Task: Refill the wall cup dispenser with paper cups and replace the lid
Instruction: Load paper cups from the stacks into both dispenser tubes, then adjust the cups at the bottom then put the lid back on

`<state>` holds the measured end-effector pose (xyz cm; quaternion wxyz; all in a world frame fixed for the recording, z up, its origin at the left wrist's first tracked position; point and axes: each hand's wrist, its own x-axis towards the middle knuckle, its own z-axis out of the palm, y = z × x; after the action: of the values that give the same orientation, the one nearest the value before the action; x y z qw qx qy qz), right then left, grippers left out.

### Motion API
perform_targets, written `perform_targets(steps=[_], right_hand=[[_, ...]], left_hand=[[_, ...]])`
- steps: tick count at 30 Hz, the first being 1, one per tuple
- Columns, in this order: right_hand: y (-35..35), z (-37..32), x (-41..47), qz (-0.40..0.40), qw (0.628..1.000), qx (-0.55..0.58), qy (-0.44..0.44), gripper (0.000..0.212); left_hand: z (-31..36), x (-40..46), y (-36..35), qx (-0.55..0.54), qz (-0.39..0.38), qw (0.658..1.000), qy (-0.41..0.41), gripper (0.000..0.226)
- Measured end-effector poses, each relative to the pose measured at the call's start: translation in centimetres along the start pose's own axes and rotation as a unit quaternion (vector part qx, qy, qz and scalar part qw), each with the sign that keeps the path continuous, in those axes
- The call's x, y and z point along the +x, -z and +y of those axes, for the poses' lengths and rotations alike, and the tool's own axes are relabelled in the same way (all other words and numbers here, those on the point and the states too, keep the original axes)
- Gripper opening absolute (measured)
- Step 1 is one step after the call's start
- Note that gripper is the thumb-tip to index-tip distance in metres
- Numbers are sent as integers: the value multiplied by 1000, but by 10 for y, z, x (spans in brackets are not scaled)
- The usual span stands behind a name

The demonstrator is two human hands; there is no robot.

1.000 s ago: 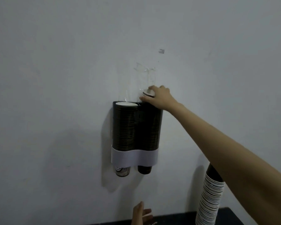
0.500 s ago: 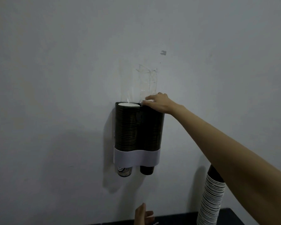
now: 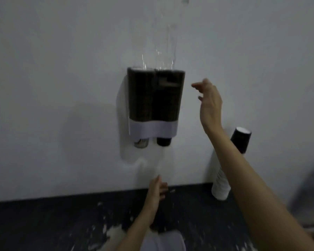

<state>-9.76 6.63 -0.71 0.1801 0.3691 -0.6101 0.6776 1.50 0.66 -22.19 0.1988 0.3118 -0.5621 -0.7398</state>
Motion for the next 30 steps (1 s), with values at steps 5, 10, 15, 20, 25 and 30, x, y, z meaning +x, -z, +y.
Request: perform_targets(steps=[5,10,15,20,25,30], right_hand=[[52,105,-184,-124,942,-93,-299,18],[85,150,-328,-277,816,-198,-466,44],[77,151,-357,-318,821,-211,-424,63],[59,161,-357,-377,800,-255,-390,66],[28,157,-313,-267,860,-197,-387,60],[-28,148,-200,-153,912,-91,-369,73]], left_hand=[[-45,-16,37,179,-4,984,4,47],[-112,-41,71,349,141,925,44,51],[-156,-63,81,525,156,832,91,75],[-175,-65,74,601,112,784,110,91],[-127,-32,65,487,167,857,29,86],[-14,37,50,371,197,896,-146,87]])
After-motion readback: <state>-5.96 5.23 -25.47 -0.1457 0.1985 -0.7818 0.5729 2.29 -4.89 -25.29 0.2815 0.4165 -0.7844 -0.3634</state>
